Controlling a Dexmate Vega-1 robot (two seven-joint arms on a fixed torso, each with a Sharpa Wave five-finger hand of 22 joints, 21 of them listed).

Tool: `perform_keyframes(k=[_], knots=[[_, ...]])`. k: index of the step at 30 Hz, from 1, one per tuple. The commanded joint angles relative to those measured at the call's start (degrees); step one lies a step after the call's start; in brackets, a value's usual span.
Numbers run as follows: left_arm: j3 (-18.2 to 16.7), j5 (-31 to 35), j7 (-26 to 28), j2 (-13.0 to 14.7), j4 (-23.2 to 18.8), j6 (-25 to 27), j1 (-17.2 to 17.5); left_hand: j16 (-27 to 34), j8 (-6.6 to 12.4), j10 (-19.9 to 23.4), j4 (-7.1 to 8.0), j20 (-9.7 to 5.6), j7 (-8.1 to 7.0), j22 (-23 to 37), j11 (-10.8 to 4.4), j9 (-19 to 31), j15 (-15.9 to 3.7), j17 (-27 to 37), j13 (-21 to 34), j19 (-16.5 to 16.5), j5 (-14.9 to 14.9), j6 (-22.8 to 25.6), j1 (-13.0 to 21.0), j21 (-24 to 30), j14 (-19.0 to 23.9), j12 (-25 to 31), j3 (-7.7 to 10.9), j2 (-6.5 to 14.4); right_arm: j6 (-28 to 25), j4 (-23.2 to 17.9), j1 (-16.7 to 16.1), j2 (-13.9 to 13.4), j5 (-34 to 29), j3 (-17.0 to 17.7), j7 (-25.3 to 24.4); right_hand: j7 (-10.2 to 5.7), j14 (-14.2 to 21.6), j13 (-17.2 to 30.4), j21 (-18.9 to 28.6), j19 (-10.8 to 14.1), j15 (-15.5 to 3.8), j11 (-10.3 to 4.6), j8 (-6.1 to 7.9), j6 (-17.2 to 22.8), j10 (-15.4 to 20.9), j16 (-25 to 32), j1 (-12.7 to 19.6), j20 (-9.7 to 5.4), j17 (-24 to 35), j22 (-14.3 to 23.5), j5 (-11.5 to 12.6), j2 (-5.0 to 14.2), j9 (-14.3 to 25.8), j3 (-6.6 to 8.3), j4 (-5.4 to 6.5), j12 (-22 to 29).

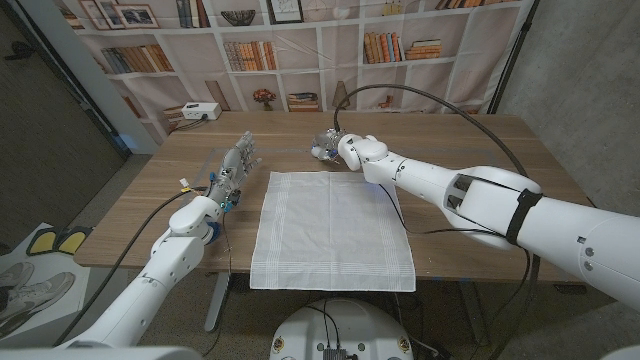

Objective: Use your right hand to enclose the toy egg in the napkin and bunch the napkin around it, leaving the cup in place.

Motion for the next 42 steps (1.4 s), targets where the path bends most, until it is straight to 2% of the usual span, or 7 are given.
perform_keyframes(k=[1,4,6,11,15,27,42], knots=[[0.23,-0.51,-0.79,0.1,0.84,0.38,-0.65,0.31,-0.03,-2.76,0.26,0.31,0.09,0.13,0.2,0.07,0.46,0.18,0.17,-4.6,0.33,-1.78,-0.59,-0.08,-0.59,0.44,0.01,0.02,6.2,4.23,0.03,0.55,1.68,0.01,-5.87,0.33,6.88,1.03,1.96,1.98,-8.7,0.43,2.16,8.64,8.68,5.62,1.83,-0.48,4.28,0.39,0.46,1.54,0.32,-1.34,0.12,3.11],[0.21,-0.49,-0.77,0.21,0.64,0.42,-0.62,0.31,-0.06,-2.79,0.33,0.3,0.06,0.12,0.22,0.07,0.45,0.19,0.17,-4.6,0.35,-1.86,-0.69,-0.08,-0.59,0.43,-0.03,0.01,7.5,3.91,-0.18,0.03,1.38,-0.04,-8.24,1.07,12.06,2.31,3.88,3.99,-9.26,0.57,2.93,14.19,15.32,10.93,6.2,-2.05,8.78,0.77,0.08,3.28,0.48,-0.97,-1.13,6.22],[0.17,-0.48,-0.72,0.29,0.54,0.47,-0.56,0.3,-0.08,-2.85,0.39,0.31,0.08,0.1,0.19,0.07,0.47,0.2,0.18,-4.62,0.36,-1.89,-0.77,-0.09,-0.63,0.4,-0.07,0.0,7.77,3.1,-0.46,-0.53,1.02,0.02,-9.81,1.57,15.19,3.7,6.18,5.17,-9.59,0.87,3.16,18.49,18.3,15.51,12.52,-3.67,13.87,1.46,-0.71,4.48,0.8,0.07,-1.97,7.95],[0.13,-0.58,-0.81,0.5,0.33,0.76,-0.52,0.27,-0.09,-2.85,0.54,0.32,0.07,0.06,0.19,0.06,0.5,0.21,0.18,-4.65,0.41,-1.89,-0.96,-0.1,-0.68,0.39,-0.15,-0.02,7.38,-1.34,-1.78,-3.02,0.05,0.78,-13.06,2.31,18.01,6.04,10.3,5.45,-9.62,0.82,3.47,23.78,22.46,19.52,21.72,-7.54,20.31,2.95,-3.0,5.88,1.48,2.55,-1.64,10.39],[0.19,-0.63,-1.02,0.67,0.27,1.01,-0.71,0.26,-0.09,-2.9,0.65,0.31,0.12,0.02,0.24,0.06,0.48,0.22,0.18,-4.59,0.45,-1.87,-1.09,-0.08,-0.71,0.37,-0.2,0.0,6.39,-6.36,-3.36,-5.6,-0.97,1.86,-15.73,2.68,18.02,6.6,11.25,5.41,-9.6,1.08,3.64,24.9,23.16,19.56,22.91,-8.52,21.08,3.29,-3.42,5.89,1.64,2.93,-1.45,10.87],[1.18,-0.62,-3.2,0.5,2.66,0.69,-3.09,0.22,-0.11,-2.86,0.85,0.32,0.14,-0.07,0.22,0.06,0.41,0.21,0.17,-4.62,0.52,-1.89,-1.31,-0.1,-0.75,0.37,-0.26,0.02,2.24,-22.79,-9.22,-13.59,-3.38,6.49,-17.69,2.68,17.67,7.63,12.79,4.49,-9.63,1.46,3.52,25.75,24.72,18.24,24.27,-8.38,20.91,3.78,-3.97,5.64,1.92,3.15,-0.97,11.97],[2.58,-0.6,-6.68,0.55,5.3,-0.01,-6.23,0.24,-0.14,-2.81,0.98,0.34,0.17,-0.18,0.24,0.06,0.4,0.18,0.17,-4.65,0.6,-1.97,-1.39,-0.13,-0.62,0.37,-0.27,0.06,-3.93,-42.54,-19.55,-21.35,-4.35,13.39,-14.19,3.04,18.41,8.47,14.4,4.38,-9.61,1.73,3.49,26.76,25.67,17.44,24.93,-7.78,21.05,3.95,-4.24,5.2,2.09,3.12,-0.76,12.8]])
